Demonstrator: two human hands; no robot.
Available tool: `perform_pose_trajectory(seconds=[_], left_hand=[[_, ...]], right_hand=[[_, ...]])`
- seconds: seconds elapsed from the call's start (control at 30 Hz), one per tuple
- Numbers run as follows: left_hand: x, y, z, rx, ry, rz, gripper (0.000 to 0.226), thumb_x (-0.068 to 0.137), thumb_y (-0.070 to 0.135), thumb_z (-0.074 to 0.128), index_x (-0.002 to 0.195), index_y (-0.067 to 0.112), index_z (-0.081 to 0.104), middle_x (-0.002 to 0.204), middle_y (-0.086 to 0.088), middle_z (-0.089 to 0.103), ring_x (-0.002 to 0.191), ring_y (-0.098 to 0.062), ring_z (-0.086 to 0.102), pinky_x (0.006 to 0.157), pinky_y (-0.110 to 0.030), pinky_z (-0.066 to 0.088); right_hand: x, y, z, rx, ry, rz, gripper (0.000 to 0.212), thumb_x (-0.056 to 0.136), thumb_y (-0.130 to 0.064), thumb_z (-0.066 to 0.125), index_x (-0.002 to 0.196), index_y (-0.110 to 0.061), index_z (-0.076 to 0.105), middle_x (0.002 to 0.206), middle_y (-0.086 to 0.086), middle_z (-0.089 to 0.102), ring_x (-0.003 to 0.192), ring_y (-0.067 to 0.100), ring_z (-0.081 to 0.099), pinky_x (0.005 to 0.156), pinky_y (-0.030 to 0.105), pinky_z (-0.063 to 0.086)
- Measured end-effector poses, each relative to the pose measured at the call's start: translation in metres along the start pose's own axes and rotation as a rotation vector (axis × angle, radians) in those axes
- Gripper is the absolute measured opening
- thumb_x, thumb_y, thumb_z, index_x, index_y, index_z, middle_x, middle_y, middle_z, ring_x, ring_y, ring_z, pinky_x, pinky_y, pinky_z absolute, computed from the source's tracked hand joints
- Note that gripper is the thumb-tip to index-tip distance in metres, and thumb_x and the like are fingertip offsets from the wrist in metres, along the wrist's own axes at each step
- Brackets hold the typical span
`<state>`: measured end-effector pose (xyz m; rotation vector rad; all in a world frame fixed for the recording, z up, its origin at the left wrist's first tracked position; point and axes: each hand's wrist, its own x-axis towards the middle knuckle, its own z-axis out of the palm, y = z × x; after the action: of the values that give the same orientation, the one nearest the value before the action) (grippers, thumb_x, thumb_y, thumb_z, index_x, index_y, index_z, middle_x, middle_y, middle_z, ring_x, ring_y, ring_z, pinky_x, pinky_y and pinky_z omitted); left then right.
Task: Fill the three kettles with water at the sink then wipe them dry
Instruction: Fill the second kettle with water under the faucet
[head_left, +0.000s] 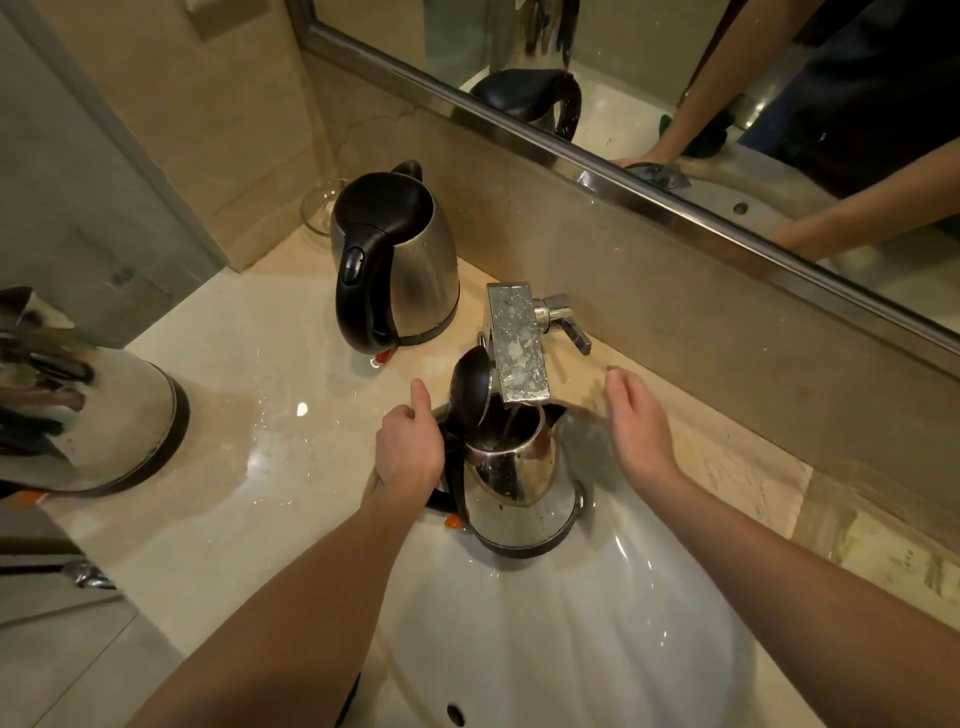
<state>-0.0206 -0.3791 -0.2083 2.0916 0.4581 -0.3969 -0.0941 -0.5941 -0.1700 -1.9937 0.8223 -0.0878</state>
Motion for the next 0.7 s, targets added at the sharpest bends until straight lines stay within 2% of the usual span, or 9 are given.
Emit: perform_pose_trajectory(seconds=[0.17, 0.33, 0.47, 0.7], left_hand=[[0.003, 0.002, 0.002, 0.028, 0.022, 0.018, 0.069, 0.099, 0.063, 0.019, 0.081, 0.010, 0.060, 0.079, -0.010, 0.062, 0.079, -0.023, 0.063, 0.079, -0.040, 0.048], [0.002, 0.002, 0.001, 0.006, 0.009, 0.032, 0.062, 0.099, 0.062, 0.022, 0.068, 0.013, 0.045, 0.066, -0.006, 0.048, 0.066, -0.021, 0.053, 0.077, -0.043, 0.048], [0.001, 0.005, 0.001, -0.008, 0.012, 0.029, 0.060, 0.100, 0.060, 0.024, 0.069, 0.012, 0.044, 0.065, -0.006, 0.044, 0.064, -0.021, 0.050, 0.074, -0.040, 0.045], [0.001, 0.006, 0.003, -0.030, 0.025, 0.025, 0.059, 0.102, 0.055, 0.028, 0.071, 0.008, 0.045, 0.066, -0.008, 0.044, 0.063, -0.020, 0.048, 0.071, -0.039, 0.044]], right_hand=[[0.026, 0.028, -0.018, -0.298, -0.024, -0.123, 0.051, 0.103, -0.048, 0.029, 0.145, -0.022, 0.044, 0.151, 0.001, 0.042, 0.141, 0.020, 0.033, 0.113, 0.037, 0.025], [0.035, 0.054, -0.013, -0.586, -0.056, -0.198, 0.065, 0.097, -0.062, 0.014, 0.150, -0.030, 0.033, 0.161, -0.001, 0.025, 0.149, 0.020, 0.015, 0.121, 0.041, 0.014], [0.037, 0.055, -0.015, -0.783, -0.091, -0.357, 0.071, 0.095, -0.061, 0.005, 0.152, -0.025, 0.028, 0.161, 0.002, 0.023, 0.148, 0.021, 0.016, 0.120, 0.040, 0.013], [0.051, 0.054, -0.019, -0.883, -0.169, -0.478, 0.074, 0.094, -0.061, 0.006, 0.152, -0.021, 0.030, 0.160, 0.000, 0.024, 0.148, 0.022, 0.015, 0.119, 0.035, 0.008]])
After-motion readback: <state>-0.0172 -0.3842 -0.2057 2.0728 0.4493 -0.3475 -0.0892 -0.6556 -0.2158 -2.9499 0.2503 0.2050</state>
